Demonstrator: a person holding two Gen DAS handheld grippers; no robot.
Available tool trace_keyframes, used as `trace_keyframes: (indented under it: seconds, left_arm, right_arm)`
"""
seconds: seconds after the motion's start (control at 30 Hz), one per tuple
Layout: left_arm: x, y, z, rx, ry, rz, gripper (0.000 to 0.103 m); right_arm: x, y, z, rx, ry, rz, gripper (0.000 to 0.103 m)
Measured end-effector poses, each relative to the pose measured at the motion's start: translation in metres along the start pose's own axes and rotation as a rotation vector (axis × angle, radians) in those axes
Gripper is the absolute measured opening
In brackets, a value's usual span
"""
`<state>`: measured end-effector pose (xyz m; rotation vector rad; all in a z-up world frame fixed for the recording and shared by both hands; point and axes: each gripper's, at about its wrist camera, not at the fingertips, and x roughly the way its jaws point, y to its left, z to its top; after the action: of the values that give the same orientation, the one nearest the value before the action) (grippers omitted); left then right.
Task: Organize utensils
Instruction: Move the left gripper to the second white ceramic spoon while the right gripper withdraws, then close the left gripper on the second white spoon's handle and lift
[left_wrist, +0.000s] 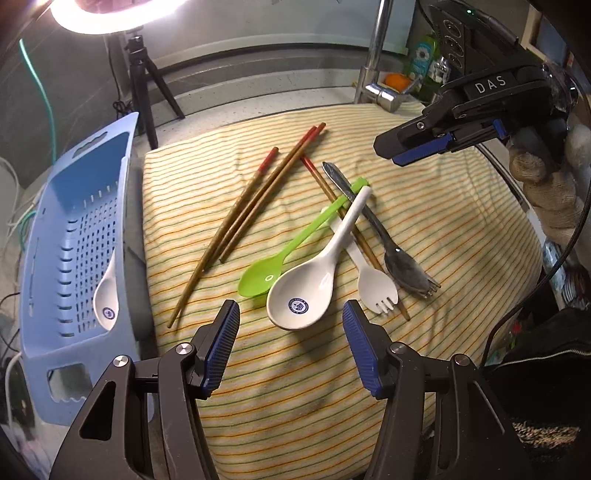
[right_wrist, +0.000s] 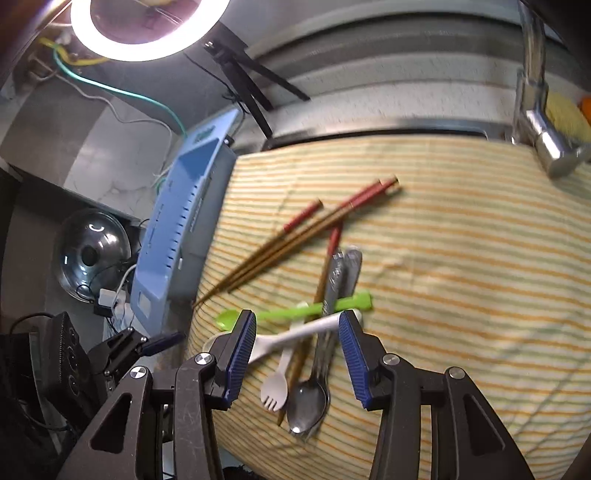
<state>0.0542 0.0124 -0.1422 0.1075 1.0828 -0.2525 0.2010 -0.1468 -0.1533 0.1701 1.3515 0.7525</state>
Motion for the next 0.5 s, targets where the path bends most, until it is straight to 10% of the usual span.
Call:
trace_keyframes:
  seconds: [0.5]
  left_arm:
    - [0.019,0.006,0.001,0.007,0.007,-0.018,0.057]
  right_arm:
    - [0.052,-0.009,-0.009,0.190,0.102,0.057,0.027]
